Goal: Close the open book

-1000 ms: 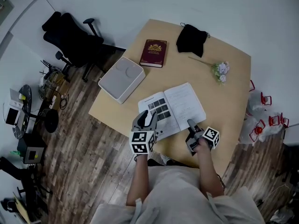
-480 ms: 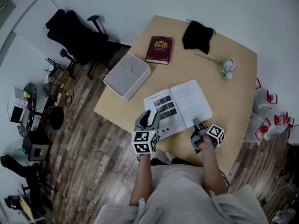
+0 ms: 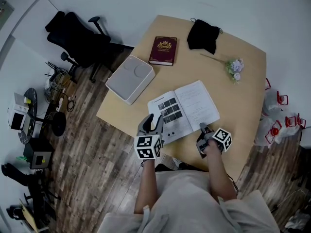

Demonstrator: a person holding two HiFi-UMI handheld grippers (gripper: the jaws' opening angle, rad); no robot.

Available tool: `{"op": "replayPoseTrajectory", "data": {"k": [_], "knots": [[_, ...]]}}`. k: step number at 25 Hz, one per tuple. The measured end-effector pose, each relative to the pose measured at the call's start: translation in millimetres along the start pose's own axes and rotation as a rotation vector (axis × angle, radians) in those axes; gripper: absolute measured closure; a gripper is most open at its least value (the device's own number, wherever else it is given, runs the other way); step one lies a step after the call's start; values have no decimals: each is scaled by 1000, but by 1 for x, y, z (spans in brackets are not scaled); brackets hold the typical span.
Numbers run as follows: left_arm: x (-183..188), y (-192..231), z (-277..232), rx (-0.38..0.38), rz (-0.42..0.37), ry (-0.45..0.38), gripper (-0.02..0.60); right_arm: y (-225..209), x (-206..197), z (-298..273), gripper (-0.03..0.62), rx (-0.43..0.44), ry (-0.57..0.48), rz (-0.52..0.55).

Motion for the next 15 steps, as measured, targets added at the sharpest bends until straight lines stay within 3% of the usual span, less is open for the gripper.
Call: {"op": "replayPoseTrajectory", "data": {"k": [6, 15], "knots": [[-3, -1, 4, 4, 2, 4, 417, 4, -3, 0, 519, -82, -55, 22], [-5, 4, 7, 22, 18, 1, 417, 12, -11, -3, 519, -267, -201, -28]]}}
Point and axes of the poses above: the fingertips, and each gripper's own axes: z backward along the fingers, y to its left, x out of its top, the point moved 7 cm from there along z, backward along the fingers, and after that the axes turned 9 degrees about -z, right-handed, at the moved point
